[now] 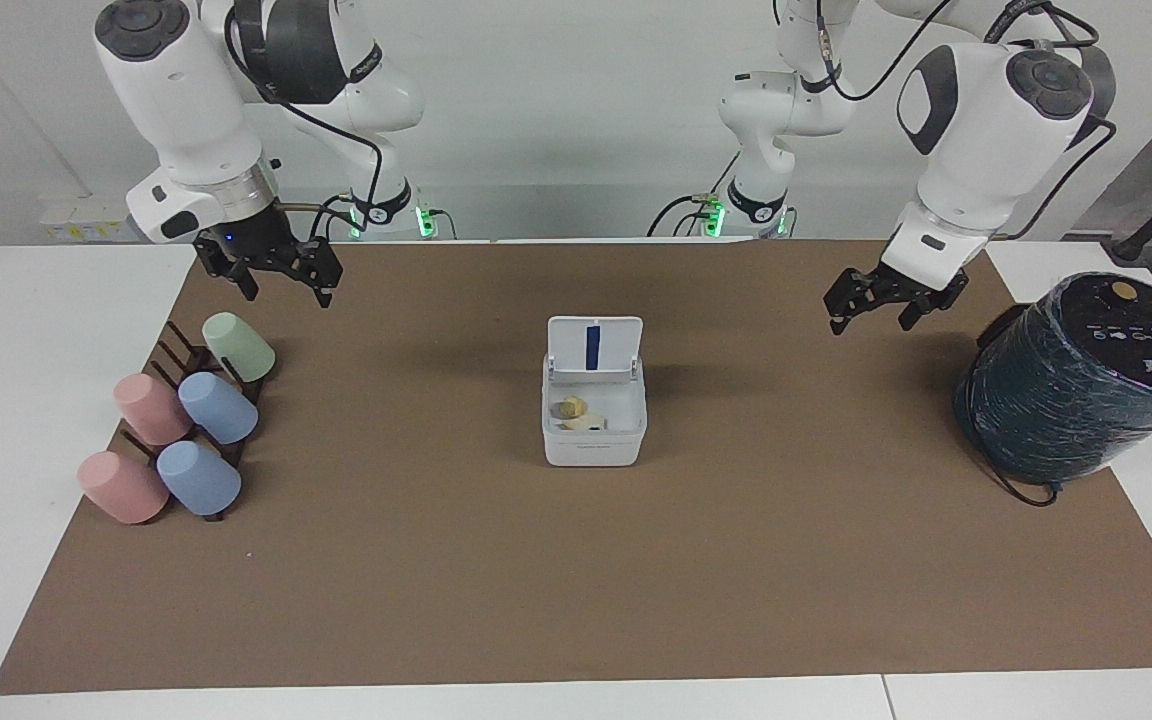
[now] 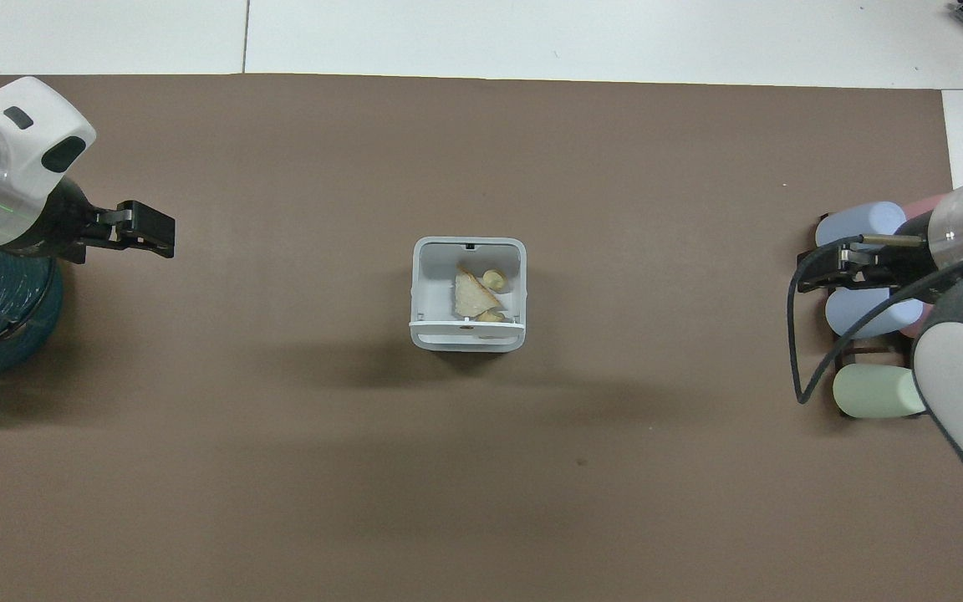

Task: Close trash can lid
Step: 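Move the left gripper toward the white trash can's raised lid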

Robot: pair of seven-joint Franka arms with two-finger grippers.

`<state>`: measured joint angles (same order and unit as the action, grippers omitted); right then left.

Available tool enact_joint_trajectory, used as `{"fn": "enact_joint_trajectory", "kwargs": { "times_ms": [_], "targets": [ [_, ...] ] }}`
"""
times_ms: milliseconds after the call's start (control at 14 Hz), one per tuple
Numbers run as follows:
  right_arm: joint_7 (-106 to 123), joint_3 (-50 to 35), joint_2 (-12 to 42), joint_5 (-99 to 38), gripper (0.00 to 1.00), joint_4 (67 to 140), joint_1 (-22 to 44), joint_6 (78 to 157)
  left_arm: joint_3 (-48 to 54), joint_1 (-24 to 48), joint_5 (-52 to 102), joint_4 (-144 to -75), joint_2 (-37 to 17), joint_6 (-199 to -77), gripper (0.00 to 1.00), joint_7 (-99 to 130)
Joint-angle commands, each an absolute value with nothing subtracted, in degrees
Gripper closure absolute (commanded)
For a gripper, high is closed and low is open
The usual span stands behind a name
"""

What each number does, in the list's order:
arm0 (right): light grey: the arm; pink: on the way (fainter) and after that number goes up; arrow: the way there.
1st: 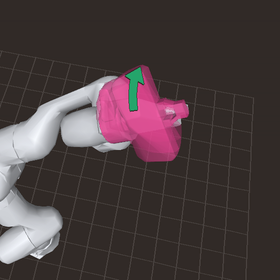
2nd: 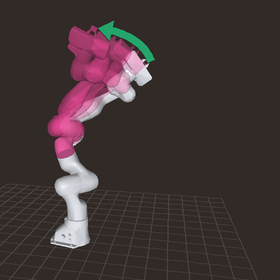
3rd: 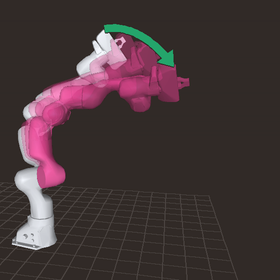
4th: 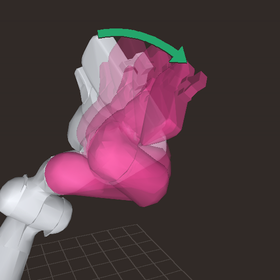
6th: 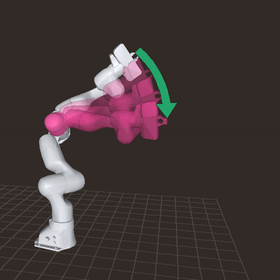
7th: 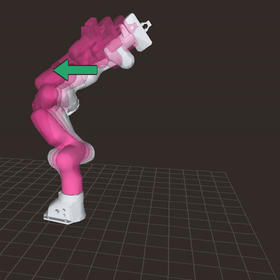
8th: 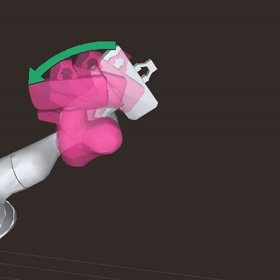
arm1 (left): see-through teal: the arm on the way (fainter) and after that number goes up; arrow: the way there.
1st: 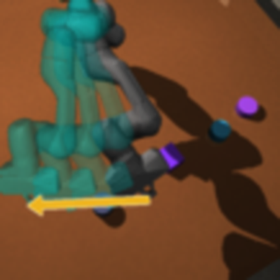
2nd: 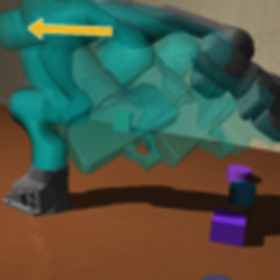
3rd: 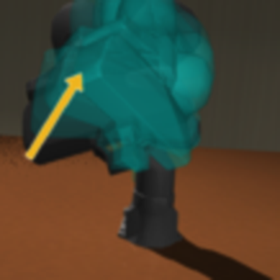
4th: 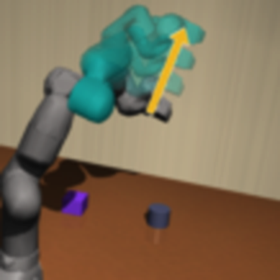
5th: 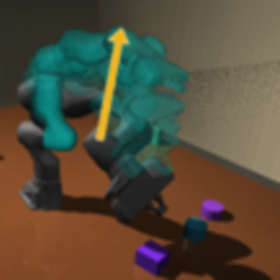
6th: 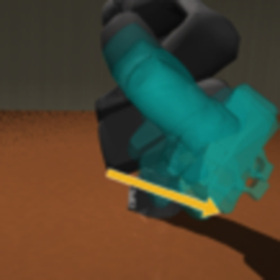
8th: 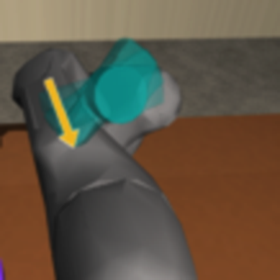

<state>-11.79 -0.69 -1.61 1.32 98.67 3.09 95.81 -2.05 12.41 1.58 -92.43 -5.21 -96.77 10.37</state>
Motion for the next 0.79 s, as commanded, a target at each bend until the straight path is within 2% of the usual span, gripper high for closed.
{"fn": "enact_joint_trajectory", "kwargs": {
  "times_ms": [0, 143, 214, 357, 500, 714],
  "targets": [
    [-10.63, -0.70, -2.73, 0.88, 0.00, 100.20, 2.64, 97.29, -2.37, 17.74, 0.70, -94.92, -3.16, -97.74, 0.00, 16.68],
    [-10.63, -0.70, -2.72, 0.88, 0.00, 100.20, 2.64, 97.21, -2.37, 21.17, 0.70, -95.53, -2.64, -97.47, 0.00, 21.68],
    [-10.63, -0.70, -2.72, 0.88, 0.00, 100.20, 2.64, 97.21, -2.29, 22.49, 0.79, -95.89, -2.46, -97.30, 0.09, 24.15],
    [-10.63, -0.70, -2.73, 0.88, 0.00, 100.20, 2.64, 97.29, -2.20, 25.56, 0.97, -96.76, -1.94, -96.95, 0.45, 27.67],
    [-10.63, -0.70, -2.73, 0.88, 0.00, 100.20, 2.64, 97.29, -2.20, 29.16, 0.97, -98.34, -1.06, -97.56, 0.72, 31.62],
    [-10.63, -0.70, -2.73, 0.88, 0.00, 100.20, 2.64, 97.21, -2.20, 32.86, 2.81, -100.80, 0.26, -98.96, 0.89, 35.15]
  ]
}}
